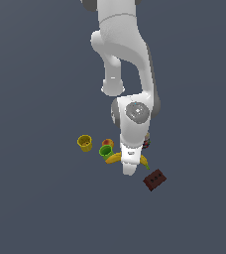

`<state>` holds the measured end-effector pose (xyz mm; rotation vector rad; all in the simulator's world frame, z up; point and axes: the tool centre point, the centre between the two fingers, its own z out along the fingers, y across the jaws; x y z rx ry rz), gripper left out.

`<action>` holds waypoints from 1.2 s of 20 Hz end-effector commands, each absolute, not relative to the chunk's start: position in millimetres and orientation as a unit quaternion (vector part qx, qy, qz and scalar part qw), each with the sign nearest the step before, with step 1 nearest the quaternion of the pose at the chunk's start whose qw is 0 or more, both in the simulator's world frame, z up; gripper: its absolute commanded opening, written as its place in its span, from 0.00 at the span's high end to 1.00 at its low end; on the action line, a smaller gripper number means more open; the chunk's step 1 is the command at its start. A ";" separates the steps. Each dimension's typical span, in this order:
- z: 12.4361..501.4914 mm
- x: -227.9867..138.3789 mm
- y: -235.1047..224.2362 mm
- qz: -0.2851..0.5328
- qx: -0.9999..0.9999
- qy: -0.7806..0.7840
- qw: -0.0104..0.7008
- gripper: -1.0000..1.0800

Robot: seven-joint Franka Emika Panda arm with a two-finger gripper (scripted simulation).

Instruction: Pick up a designated object from a clutter of objects.

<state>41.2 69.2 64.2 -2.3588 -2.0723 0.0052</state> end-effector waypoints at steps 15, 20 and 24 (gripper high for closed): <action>207.2 -6.1 45.7 0.001 -0.751 -0.660 0.000 1.00; 257.6 -22.4 37.8 0.000 -0.751 -0.660 0.001 1.00; 300.3 -35.7 31.0 -0.001 -0.751 -0.660 0.001 1.00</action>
